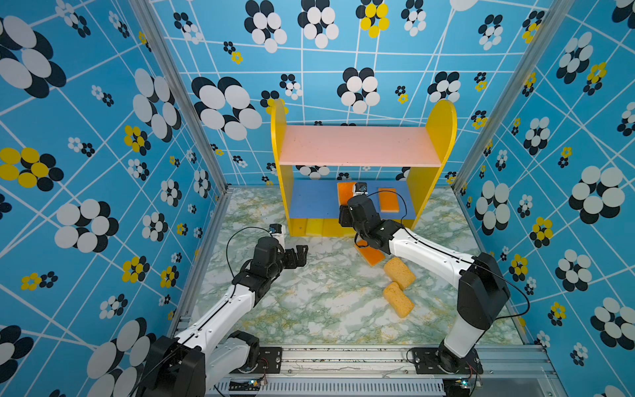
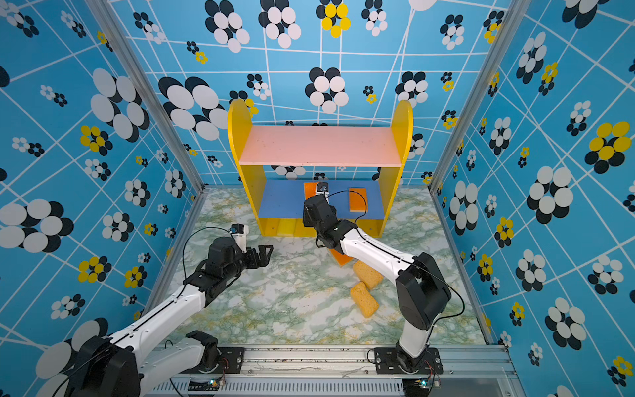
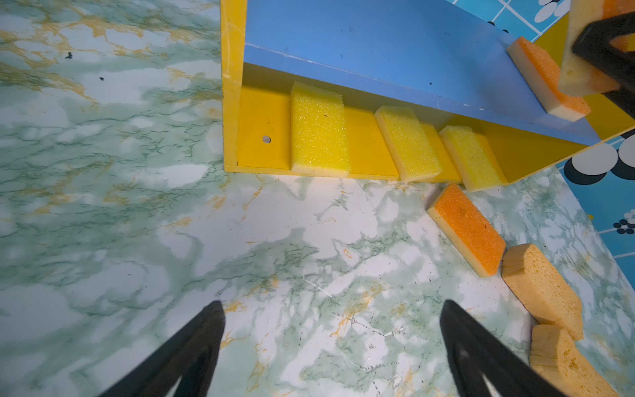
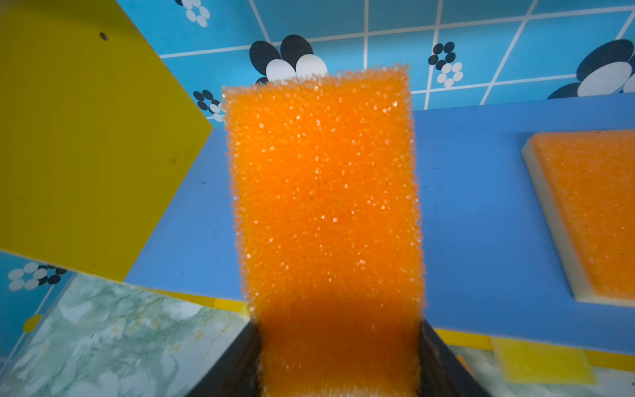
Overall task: Arrange cleaning sponges on a shelf
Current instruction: Place the cleaning sponge at the shelf.
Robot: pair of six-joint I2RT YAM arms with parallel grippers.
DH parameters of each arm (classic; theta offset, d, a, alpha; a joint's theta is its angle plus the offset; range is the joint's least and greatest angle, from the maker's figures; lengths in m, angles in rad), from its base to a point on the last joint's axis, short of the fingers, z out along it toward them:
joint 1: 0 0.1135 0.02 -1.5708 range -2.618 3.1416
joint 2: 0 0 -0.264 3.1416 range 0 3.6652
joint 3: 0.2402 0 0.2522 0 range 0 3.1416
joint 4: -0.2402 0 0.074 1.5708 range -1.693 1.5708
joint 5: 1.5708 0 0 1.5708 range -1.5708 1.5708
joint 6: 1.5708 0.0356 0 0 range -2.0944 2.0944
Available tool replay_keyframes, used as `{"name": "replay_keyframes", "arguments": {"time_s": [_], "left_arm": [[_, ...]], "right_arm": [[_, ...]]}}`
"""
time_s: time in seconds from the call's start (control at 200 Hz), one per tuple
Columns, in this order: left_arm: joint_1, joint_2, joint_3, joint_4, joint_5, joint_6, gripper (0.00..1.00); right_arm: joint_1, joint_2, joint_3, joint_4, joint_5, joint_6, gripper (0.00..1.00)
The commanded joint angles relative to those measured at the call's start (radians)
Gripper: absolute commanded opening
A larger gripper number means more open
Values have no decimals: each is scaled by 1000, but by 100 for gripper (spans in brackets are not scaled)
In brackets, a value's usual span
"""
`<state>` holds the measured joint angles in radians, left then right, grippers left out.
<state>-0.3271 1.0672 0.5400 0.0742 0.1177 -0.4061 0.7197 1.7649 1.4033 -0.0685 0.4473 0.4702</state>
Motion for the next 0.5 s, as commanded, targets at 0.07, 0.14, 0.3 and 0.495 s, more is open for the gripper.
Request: {"name": "replay_keyframes", "arguments": {"time_s": [0.07,0.14,0.3,0.495], "left_arm": [[7,-27,21,-2,11,19,99],[7,-27,21,-2,11,18,99],[7,-24,19,1,13,19,99],[7,-37,8,2,2,24,99]], "right_arm": [[-29,49,54,-16,65,69,62],[-34,67,68,-24,65,73,62],[-38,101,100,-40,74,73,62],[-45,138,130,-65,69,74,62]]}}
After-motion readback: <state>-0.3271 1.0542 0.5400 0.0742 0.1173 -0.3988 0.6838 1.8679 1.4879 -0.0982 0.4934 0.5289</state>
